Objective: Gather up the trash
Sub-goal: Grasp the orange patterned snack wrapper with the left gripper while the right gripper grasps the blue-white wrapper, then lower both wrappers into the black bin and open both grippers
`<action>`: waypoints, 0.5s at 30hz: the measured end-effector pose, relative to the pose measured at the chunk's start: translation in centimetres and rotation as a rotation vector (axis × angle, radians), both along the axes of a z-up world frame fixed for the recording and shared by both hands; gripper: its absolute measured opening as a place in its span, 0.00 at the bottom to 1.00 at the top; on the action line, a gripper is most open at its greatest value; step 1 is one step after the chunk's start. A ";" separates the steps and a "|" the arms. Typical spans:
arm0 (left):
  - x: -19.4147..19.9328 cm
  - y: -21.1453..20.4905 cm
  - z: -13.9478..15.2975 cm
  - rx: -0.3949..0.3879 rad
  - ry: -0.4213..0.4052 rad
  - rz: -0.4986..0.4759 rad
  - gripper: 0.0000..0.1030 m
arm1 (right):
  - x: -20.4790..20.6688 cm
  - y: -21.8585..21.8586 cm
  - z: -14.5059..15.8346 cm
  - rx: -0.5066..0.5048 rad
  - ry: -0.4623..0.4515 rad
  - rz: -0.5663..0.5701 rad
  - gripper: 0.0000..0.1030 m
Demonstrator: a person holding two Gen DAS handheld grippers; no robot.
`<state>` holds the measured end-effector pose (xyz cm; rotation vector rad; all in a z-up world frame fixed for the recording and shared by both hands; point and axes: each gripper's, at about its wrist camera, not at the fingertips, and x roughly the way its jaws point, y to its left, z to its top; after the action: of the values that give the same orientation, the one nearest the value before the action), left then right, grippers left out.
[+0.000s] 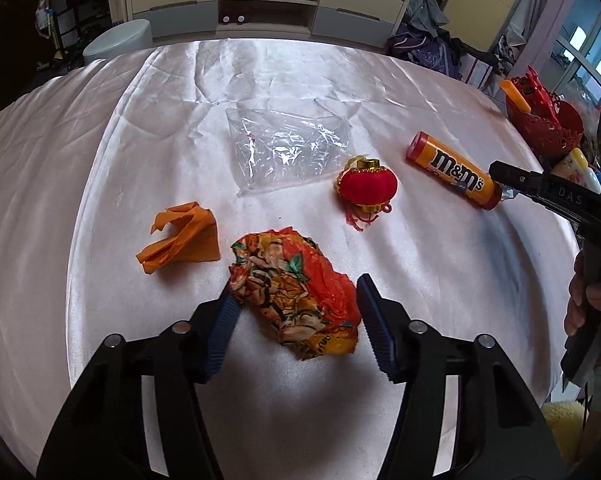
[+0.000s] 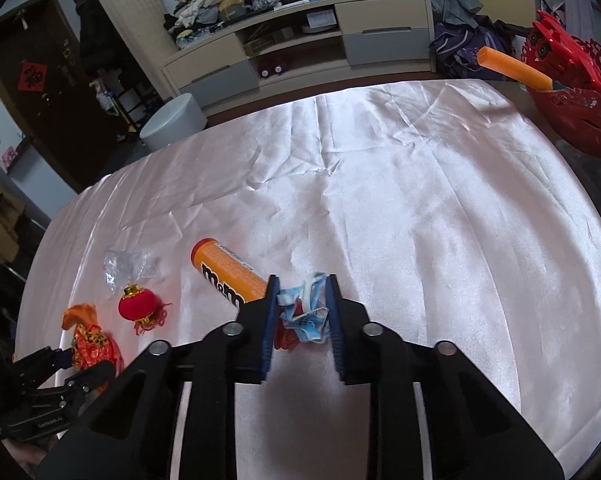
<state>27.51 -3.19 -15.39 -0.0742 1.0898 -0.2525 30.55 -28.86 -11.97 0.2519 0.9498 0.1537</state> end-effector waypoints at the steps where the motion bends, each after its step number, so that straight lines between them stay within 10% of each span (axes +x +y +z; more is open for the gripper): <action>1: 0.0 -0.1 0.1 -0.004 0.001 -0.005 0.49 | -0.2 0.1 0.2 -0.001 -0.002 0.008 0.18; 15: -7.5 -0.9 4.0 -0.005 -0.084 -0.093 0.44 | -7.8 2.9 5.2 0.067 -0.064 0.098 0.17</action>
<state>20.03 -4.05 -11.35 -0.0177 1.0100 -0.3389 22.72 -25.98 -6.74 0.2608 0.8943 0.2821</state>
